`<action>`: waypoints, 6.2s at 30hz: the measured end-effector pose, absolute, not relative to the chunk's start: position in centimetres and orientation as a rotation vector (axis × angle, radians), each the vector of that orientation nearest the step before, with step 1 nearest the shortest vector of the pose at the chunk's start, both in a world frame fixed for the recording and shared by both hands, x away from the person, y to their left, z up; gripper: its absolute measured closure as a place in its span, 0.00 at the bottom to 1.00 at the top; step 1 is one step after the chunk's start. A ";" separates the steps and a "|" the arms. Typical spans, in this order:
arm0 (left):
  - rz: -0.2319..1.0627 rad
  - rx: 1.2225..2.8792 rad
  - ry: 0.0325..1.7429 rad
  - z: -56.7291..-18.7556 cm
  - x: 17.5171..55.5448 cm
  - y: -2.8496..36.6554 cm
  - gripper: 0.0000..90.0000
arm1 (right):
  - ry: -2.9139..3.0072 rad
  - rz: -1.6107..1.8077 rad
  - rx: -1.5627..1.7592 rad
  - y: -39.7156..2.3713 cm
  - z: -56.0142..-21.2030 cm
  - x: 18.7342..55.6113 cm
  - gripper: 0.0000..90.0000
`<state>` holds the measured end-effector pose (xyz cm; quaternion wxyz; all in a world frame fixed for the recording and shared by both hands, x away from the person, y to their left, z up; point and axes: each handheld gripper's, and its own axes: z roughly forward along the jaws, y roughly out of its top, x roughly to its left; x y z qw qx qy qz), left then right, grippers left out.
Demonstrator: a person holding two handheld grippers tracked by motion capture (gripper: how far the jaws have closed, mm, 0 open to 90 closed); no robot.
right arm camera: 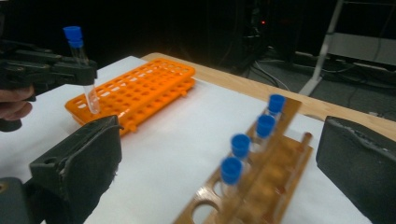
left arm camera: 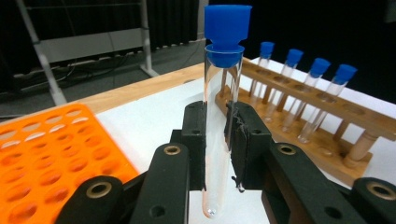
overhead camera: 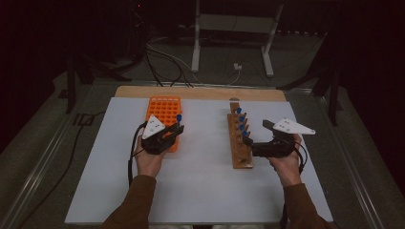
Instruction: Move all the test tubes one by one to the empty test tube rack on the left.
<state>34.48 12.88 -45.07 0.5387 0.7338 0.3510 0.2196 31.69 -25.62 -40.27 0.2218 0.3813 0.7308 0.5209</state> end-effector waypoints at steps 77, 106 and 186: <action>0.508 1.685 1.046 -46.0 31.0 17.9 0.01 | 2.008 1.426 1.166 -28.3 -43.7 30.7 0.05; 0.525 1.670 1.119 -46.4 30.6 18.4 0.01 | 2.091 1.259 1.163 -23.3 -46.5 34.3 0.73; 0.555 1.704 1.034 -45.1 30.0 16.9 0.01 | 2.164 1.378 0.996 -18.6 -40.1 33.6 0.85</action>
